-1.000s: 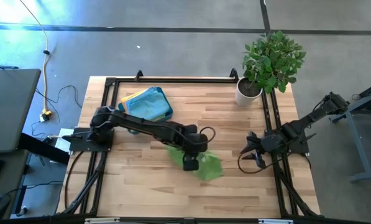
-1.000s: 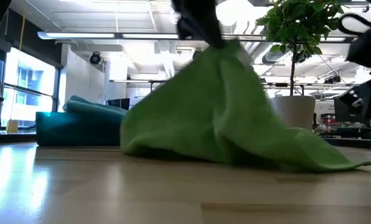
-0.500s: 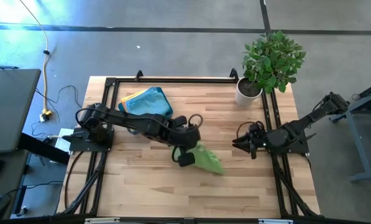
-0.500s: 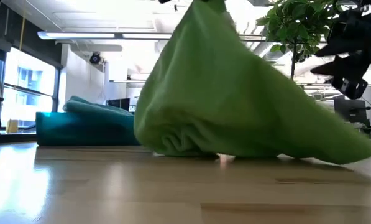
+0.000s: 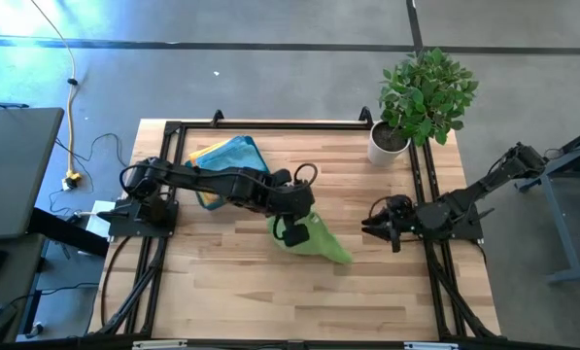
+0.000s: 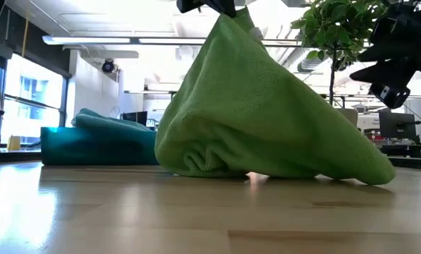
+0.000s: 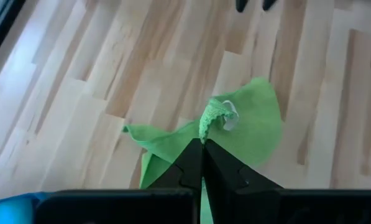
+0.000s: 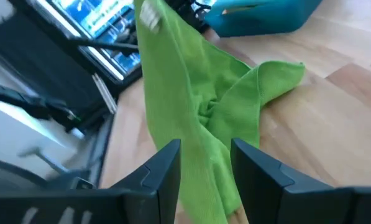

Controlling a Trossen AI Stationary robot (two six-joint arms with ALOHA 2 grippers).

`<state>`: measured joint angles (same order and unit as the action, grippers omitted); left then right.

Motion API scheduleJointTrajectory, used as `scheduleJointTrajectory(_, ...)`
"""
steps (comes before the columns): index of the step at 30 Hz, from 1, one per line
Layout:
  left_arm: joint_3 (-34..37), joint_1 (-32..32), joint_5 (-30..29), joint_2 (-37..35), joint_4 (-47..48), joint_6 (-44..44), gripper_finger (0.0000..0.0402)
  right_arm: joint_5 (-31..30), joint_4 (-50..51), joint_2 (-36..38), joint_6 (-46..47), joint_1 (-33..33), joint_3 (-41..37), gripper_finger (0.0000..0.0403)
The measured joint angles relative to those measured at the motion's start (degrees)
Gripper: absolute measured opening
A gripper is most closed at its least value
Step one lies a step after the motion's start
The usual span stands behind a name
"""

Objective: Fold microfiber towels
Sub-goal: Fold the green microfiber cloth

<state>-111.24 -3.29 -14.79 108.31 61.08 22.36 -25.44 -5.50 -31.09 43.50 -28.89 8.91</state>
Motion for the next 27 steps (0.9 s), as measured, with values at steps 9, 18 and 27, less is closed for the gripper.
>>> scheduleJointTrajectory(9,0.0,0.7,0.0,0.0,-0.1,-2.1,0.0,-0.5,-9.3,-9.9,-8.9,2.5,0.0,0.0133)
scheduleJointTrajectory(18,0.0,0.6,0.5,0.0,-1.0,-3.1,0.0,5.7,-30.5,-21.9,-19.1,10.2,0.0,0.0133)
scheduleJointTrajectory(27,0.0,0.6,0.5,0.0,-1.2,-3.1,0.0,15.7,-39.7,-36.1,-22.6,17.6,5.4,0.0133)
